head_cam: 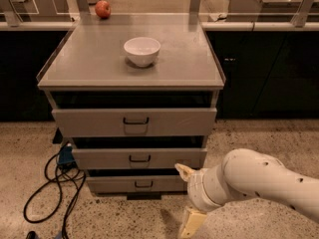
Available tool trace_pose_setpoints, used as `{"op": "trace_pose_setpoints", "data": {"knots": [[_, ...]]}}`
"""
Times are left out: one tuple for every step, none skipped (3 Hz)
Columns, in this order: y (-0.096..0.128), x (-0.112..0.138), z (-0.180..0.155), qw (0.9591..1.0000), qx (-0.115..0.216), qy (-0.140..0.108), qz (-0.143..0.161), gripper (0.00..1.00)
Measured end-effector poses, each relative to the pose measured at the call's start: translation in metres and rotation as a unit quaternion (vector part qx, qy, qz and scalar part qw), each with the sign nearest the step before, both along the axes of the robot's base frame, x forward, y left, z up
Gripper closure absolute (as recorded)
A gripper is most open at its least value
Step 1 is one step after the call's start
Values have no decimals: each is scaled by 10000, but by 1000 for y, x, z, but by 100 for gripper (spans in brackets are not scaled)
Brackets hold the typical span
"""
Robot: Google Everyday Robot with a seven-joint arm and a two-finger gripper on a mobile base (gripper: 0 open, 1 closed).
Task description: Open top drawer
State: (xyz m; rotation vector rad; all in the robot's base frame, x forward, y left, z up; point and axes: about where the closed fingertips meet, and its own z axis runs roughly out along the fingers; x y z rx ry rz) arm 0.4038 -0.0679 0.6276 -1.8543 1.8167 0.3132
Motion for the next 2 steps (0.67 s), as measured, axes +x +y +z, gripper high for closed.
{"op": "trace_pose_setpoints", "data": {"knots": [[-10,-1,-9,9992,169,-246,-282,0],[-11,24,11,9899,720,-1047,-626,0]]}}
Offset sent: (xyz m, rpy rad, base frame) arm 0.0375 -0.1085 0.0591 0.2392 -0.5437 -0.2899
